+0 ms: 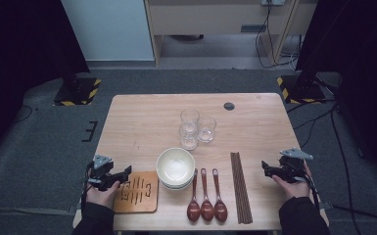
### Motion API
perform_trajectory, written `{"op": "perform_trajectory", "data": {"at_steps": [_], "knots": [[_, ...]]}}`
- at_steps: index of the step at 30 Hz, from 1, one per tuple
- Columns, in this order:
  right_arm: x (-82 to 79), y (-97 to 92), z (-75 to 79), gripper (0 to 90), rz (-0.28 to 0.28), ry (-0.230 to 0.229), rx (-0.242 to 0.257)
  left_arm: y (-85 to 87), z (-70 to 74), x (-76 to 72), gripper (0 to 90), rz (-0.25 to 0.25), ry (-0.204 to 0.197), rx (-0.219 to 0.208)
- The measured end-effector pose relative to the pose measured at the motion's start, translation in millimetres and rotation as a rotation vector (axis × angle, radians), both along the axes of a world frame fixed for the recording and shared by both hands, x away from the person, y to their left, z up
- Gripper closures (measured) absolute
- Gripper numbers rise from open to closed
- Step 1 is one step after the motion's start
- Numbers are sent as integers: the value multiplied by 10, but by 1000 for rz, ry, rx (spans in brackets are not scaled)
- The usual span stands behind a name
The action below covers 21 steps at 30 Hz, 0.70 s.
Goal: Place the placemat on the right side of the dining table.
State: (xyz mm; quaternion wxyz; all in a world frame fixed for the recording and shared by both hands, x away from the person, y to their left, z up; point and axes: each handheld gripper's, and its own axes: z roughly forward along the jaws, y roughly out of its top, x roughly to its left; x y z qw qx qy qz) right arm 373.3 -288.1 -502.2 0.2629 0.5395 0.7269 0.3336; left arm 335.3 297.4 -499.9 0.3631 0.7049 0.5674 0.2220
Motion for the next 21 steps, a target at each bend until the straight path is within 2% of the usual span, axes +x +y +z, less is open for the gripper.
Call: {"op": "perform_trajectory", "data": {"at_steps": [1, 3, 5, 6, 8, 12, 21], "knots": [[0, 0, 0, 100, 0, 0, 0, 0, 0, 0, 206, 0, 0, 0], [-6, 17, -3, 94, 7, 0, -8, -6, -29, -47, 199, -9, 15, 26], [-10, 23, -3, 91, 9, 8, -12, -10, -44, -62, 190, -14, 21, 29], [-13, 34, -5, 89, 8, 7, -14, -30, -71, -97, 185, -14, 42, 35], [-15, 33, -2, 89, 5, 2, -12, -34, -91, -109, 180, -25, 39, 50], [-22, 28, -2, 89, 8, 10, -13, -39, -118, -136, 174, -24, 49, 58], [-18, 34, -26, 91, 15, 23, -16, -68, -197, -131, 175, -50, 90, 42]]}}
